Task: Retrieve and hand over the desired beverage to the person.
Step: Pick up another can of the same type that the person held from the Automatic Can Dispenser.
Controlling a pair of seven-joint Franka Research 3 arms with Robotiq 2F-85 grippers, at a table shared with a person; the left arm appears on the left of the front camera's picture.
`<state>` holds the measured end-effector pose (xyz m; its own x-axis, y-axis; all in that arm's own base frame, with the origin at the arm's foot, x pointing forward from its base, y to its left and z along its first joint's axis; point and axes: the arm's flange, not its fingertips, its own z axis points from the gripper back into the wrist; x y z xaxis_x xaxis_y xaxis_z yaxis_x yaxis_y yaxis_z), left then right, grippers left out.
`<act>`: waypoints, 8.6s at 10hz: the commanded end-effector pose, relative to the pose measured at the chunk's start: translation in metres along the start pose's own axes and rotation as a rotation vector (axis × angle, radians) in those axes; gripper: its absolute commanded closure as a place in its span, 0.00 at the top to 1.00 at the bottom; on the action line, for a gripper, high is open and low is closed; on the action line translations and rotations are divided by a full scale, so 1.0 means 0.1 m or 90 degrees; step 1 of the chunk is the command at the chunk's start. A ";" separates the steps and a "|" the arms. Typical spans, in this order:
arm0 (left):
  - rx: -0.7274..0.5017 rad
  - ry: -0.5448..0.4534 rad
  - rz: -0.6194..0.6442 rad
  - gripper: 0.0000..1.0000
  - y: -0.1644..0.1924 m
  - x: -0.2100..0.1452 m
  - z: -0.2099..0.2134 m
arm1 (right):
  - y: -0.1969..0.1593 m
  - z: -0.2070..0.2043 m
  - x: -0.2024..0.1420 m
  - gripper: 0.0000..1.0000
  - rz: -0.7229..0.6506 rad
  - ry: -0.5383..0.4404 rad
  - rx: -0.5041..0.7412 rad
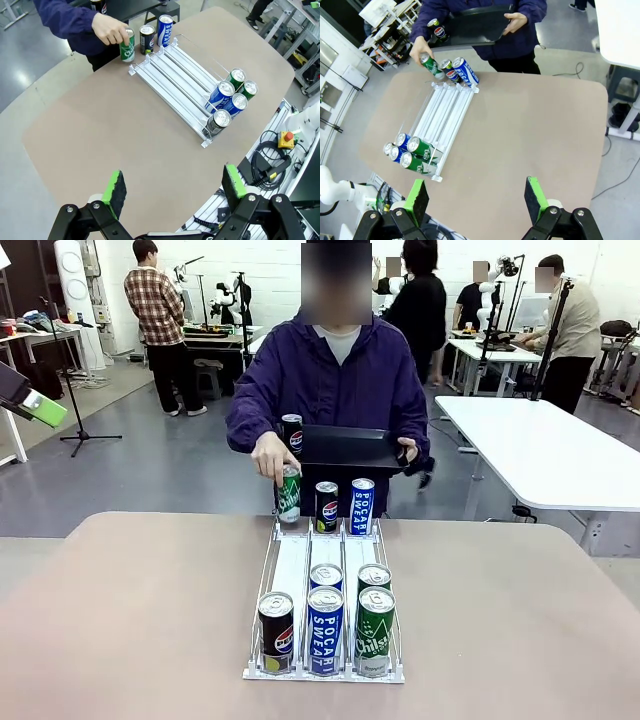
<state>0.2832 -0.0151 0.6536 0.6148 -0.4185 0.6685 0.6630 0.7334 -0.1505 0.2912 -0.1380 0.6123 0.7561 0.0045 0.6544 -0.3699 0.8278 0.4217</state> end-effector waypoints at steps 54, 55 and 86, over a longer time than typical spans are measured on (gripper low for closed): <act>-0.002 0.004 0.002 1.00 0.01 0.01 0.00 | 2.85 -3.46 0.04 1.00 -0.201 0.433 -0.331; -0.002 0.004 0.002 1.00 0.01 0.01 0.00 | 2.94 -3.65 -0.04 1.00 -0.219 0.438 -0.365; -0.002 0.004 0.002 1.00 0.01 0.01 0.00 | 2.87 -3.95 -0.86 1.00 -0.150 0.376 -0.366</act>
<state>0.2836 -0.0143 0.6541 0.6147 -0.4171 0.6694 0.6633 0.7327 -0.1526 0.3302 0.3176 0.4344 0.9923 -0.0582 0.1098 0.0585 0.9983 0.0001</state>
